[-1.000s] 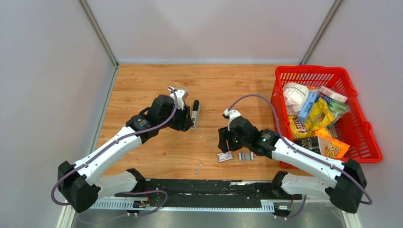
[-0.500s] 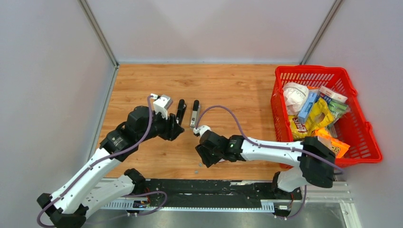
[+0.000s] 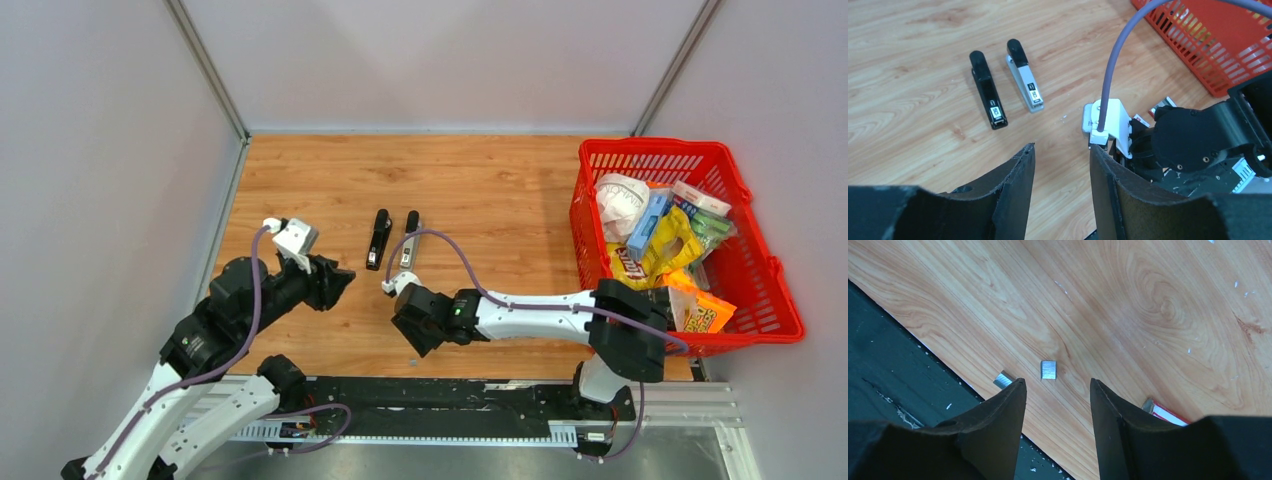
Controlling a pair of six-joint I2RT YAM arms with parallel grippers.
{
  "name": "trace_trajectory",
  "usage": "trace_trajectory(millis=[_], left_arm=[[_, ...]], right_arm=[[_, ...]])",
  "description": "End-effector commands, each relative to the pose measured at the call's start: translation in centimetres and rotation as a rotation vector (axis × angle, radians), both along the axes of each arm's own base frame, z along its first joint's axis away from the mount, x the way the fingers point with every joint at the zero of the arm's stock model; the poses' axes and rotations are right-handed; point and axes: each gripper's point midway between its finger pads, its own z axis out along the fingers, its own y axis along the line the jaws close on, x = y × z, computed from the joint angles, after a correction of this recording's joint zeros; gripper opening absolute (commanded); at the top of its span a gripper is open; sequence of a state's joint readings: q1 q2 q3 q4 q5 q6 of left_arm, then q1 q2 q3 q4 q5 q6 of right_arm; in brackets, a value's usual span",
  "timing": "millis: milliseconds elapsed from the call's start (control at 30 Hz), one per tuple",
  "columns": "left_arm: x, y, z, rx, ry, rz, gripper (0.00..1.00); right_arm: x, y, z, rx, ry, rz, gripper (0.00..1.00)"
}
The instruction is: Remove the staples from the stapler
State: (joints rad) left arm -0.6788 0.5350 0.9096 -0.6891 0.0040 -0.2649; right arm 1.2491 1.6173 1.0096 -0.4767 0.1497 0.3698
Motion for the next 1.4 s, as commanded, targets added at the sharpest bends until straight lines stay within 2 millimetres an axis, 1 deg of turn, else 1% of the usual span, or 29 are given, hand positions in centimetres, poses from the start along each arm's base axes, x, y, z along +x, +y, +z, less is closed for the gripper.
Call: trace_trajectory(millis=[0, 100, 233, 367, 467, 700, 967, 1200, 1300, 1367], left_arm=[[-0.2, 1.3, 0.3, 0.012, -0.089, 0.023, 0.52], [-0.4, 2.0, -0.2, 0.014, -0.108, 0.038, 0.52], [-0.5, 2.3, -0.6, 0.021, -0.103, 0.049, 0.52], [-0.4, 2.2, -1.0, 0.036, -0.090, 0.044, 0.52], [-0.4, 2.1, -1.0, 0.036, -0.093, 0.039, 0.52], [-0.4, 2.1, -1.1, 0.036, -0.094, 0.037, 0.52], [-0.4, 2.1, -1.1, 0.038, -0.095, 0.038, 0.52], [-0.4, 2.0, -1.1, 0.036, -0.096, 0.033, 0.52], [-0.4, 2.0, -1.1, 0.037, -0.097, 0.033, 0.52], [-0.4, 2.0, -1.1, 0.037, -0.096, 0.031, 0.52]], right_arm=[[0.7, 1.9, 0.7, 0.033, -0.038, 0.006, 0.53], [0.4, 2.3, 0.4, 0.019, -0.039, 0.016, 0.53], [0.0, 2.5, -0.2, 0.006, -0.033, 0.023, 0.53], [0.0, 2.3, -1.1, -0.018, -0.034, 0.012, 0.52], [-0.1, 2.2, -1.4, -0.029, -0.034, 0.008, 0.52], [-0.4, 2.2, -2.2, -0.042, -0.038, 0.003, 0.47], [-0.7, 1.9, -2.6, -0.054, -0.035, 0.001, 0.34], [-0.8, 1.4, -3.0, -0.061, -0.033, -0.013, 0.21], [-0.7, 1.3, -2.8, -0.061, -0.040, -0.022, 0.16], [-0.7, 1.3, -2.5, -0.052, -0.044, -0.023, 0.15]])
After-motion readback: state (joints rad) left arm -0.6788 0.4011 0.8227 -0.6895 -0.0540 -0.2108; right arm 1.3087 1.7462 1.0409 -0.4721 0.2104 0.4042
